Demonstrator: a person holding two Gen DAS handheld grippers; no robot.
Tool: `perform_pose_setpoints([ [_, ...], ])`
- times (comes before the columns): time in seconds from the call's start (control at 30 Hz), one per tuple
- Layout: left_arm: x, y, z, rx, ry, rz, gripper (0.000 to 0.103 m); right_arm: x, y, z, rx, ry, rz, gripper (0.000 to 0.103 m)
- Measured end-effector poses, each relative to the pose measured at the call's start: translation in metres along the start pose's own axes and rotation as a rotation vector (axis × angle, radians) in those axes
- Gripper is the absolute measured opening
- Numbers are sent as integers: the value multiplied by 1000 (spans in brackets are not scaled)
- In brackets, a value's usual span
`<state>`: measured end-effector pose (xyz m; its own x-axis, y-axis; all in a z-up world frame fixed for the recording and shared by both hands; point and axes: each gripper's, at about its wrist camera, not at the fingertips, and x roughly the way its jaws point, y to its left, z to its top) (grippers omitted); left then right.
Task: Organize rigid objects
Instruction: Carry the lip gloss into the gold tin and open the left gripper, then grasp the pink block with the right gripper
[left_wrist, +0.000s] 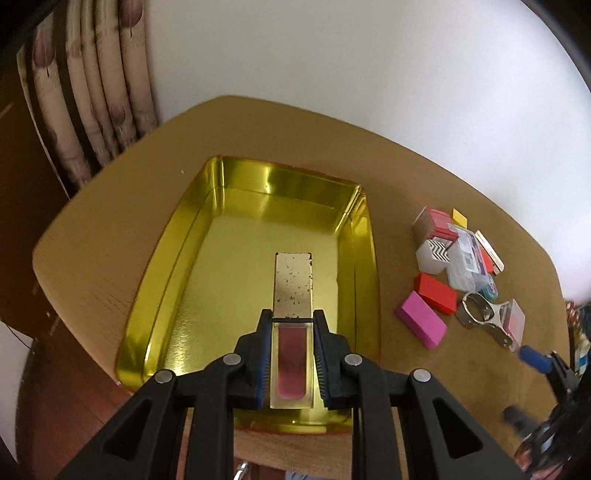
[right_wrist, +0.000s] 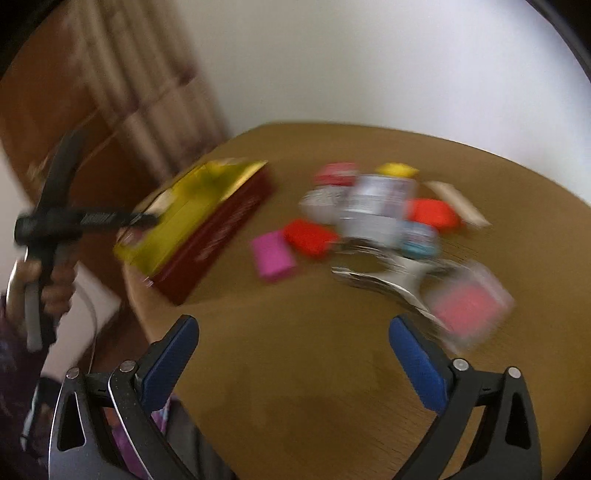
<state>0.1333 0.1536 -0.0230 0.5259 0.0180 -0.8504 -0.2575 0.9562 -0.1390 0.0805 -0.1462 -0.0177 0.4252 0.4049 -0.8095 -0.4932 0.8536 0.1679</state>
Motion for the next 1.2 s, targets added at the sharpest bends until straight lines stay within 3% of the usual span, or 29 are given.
perform_pose_setpoints([
  [0.13,4,8,1,-20,-1,-7,20,31,7,17,-14,72,34,95],
  [0.33,2,17,1,-20,-60,44,22,57,-2,32,39,130,115,92],
  [0.5,2,25,1,-36,-67,32,23,82,1,42,31,184,124,70],
  [0.83,4,25,0,-34,-52,12,24,110,10,60,-40,252,79,69],
  [0.93,7,33,1,-64,-40,7,25,118,13,61,-75,275,45,57],
  [1.0,9,37,1,-84,-34,2,25,121,17,63,-109,283,3,36],
  [1.03,9,38,1,-90,-34,4,25,122,17,63,-120,285,-26,30],
  [1.2,4,44,2,-119,-46,16,25,116,20,61,-133,286,-49,28],
])
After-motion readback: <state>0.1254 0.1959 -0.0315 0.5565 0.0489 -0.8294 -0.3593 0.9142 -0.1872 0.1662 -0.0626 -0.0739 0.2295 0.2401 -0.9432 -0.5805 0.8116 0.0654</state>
